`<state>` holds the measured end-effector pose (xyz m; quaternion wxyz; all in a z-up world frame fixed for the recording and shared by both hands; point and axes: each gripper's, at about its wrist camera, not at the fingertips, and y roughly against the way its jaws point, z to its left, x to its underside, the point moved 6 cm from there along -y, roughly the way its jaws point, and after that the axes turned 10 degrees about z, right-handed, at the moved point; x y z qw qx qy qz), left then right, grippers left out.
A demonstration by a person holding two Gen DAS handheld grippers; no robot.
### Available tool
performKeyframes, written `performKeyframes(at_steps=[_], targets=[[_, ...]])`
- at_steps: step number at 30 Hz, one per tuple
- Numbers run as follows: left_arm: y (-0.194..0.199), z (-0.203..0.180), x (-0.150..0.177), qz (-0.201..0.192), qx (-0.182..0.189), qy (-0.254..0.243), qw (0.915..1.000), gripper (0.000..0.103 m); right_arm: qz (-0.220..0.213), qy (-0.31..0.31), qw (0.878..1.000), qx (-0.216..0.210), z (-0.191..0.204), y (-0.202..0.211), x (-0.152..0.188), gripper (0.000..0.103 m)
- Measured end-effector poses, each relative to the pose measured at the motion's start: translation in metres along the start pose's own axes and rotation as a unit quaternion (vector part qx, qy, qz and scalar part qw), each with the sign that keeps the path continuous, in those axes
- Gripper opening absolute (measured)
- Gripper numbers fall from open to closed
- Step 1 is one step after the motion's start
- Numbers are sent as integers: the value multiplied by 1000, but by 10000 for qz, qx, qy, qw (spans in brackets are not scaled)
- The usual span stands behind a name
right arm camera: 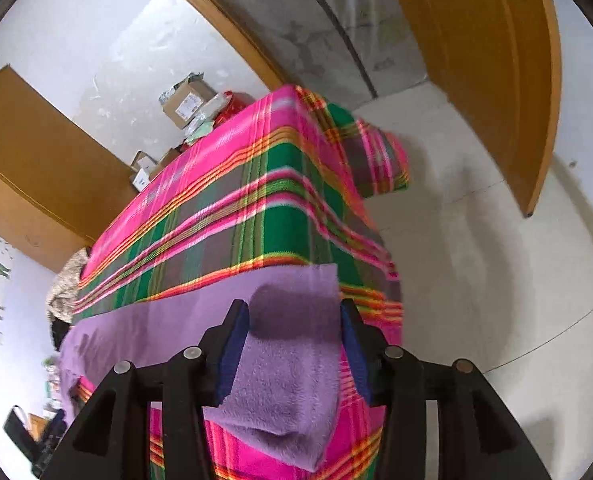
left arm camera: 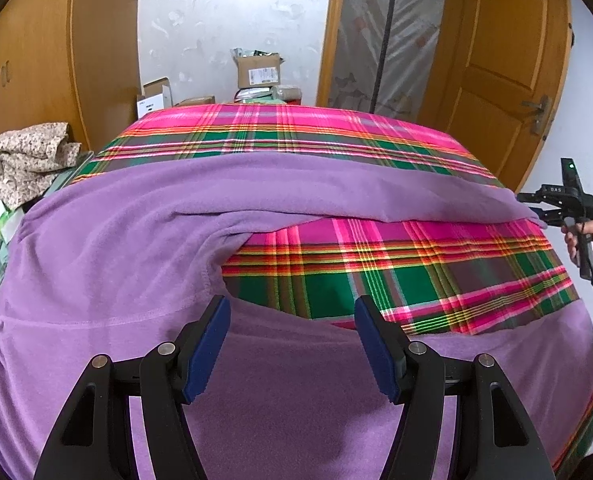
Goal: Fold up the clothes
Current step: 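Lay the sleeve flat along the garment and open the right gripper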
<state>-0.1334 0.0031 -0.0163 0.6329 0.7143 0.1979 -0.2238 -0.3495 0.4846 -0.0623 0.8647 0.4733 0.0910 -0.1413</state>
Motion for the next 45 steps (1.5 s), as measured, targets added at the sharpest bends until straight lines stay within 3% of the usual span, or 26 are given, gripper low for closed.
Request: performKeyframes(at_steps=[2, 4, 11, 16, 17, 19, 23, 27, 32, 36, 44, 45], targets=[[-1, -1, -1, 7, -2, -13, 10000, 67, -46, 82, 10000, -3, 6, 1, 0, 22], [-1, -1, -2, 5, -11, -19, 10000, 67, -332, 223, 9992, 13, 14, 12, -4, 8], [-1, 5, -8, -41, -106, 39, 9999, 67, -1236, 485, 9911, 87, 45, 52, -42, 7], [0, 8, -13, -67, -178, 21, 9998, 67, -1231, 375, 9890, 724, 51, 39, -67, 15], [0, 9, -14, -69, -186, 23, 9998, 67, -1235, 328, 9886, 793, 52, 36, -67, 15], [1, 12, -18, -102, -216, 37, 9997, 67, -1316, 260, 9871, 878, 53, 36, -61, 29], [3, 20, -27, -179, -275, 61, 9994, 67, -1478, 692, 9833, 807, 79, 46, -32, 30], [-1, 25, -34, -193, -300, 43, 9994, 67, -1037, 1697, 9782, 604, 137, 31, 17, 32], [-19, 28, -40, -67, -374, -90, 9992, 67, -11, 2869, 9570, 421, 205, -20, 79, 32], [-34, 30, -45, 34, -433, -196, 9989, 67, 729, 3093, 9480, 178, 233, -62, 109, 32], [-62, 34, -53, 262, -519, -379, 9976, 66, 1134, 3033, 9460, 111, 249, -100, 106, 32], [-64, 33, -53, 291, -472, -382, 9977, 61, 1149, 3037, 9458, 107, 250, -101, 104, 32]])
